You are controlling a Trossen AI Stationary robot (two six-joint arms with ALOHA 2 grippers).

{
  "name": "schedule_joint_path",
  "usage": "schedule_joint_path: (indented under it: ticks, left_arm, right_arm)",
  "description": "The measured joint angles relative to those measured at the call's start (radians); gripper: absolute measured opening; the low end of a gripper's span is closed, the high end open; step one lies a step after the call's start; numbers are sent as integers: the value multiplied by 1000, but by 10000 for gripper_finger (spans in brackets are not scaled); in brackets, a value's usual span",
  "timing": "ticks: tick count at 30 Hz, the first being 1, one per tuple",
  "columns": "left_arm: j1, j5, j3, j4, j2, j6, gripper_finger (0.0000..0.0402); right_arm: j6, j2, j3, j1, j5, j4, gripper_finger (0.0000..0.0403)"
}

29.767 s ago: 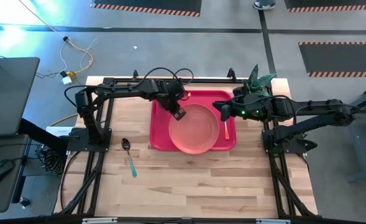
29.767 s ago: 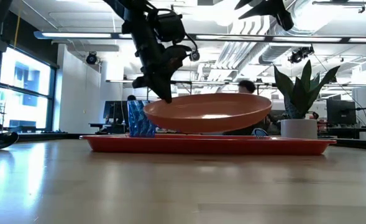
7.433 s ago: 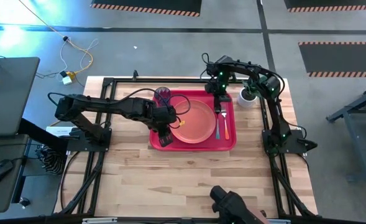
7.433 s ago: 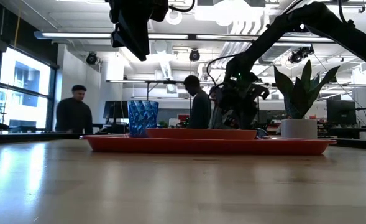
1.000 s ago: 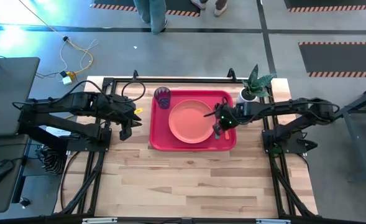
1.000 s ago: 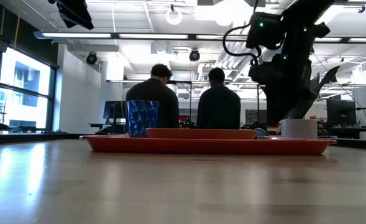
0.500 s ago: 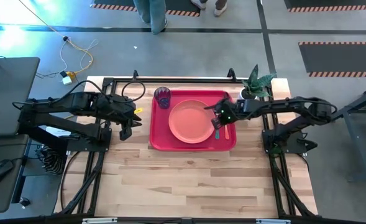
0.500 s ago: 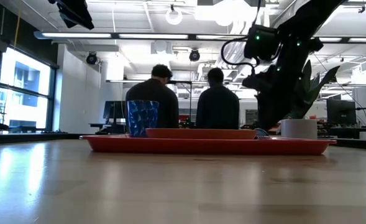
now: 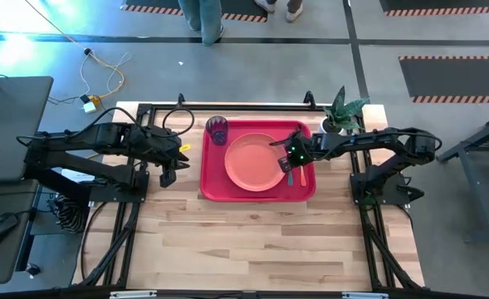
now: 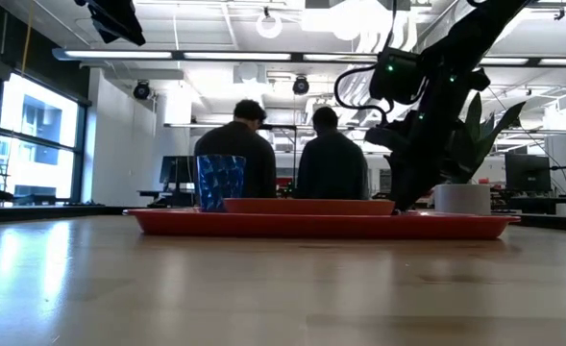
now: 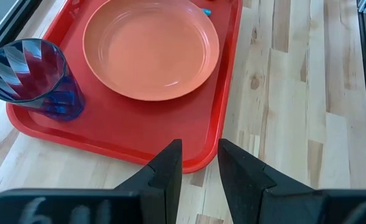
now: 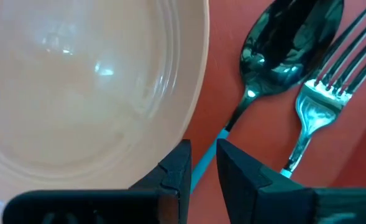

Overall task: Pick and place plate/cup/fork/spoon on tray
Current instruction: Adjust the orange plate on the red serving tray, then return to Home Position

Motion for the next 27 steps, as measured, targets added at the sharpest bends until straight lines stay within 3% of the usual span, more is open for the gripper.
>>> schedule_joint_path:
  ticks: [17,27]
  left_arm:
    - [0,0,0,0,0,0,92]
    - [0,0,-17,21,-44,-26,92]
  right_arm:
    - [10,-10,0,5,-32,11,67]
    - [8,-94,116,63,28,-120,67]
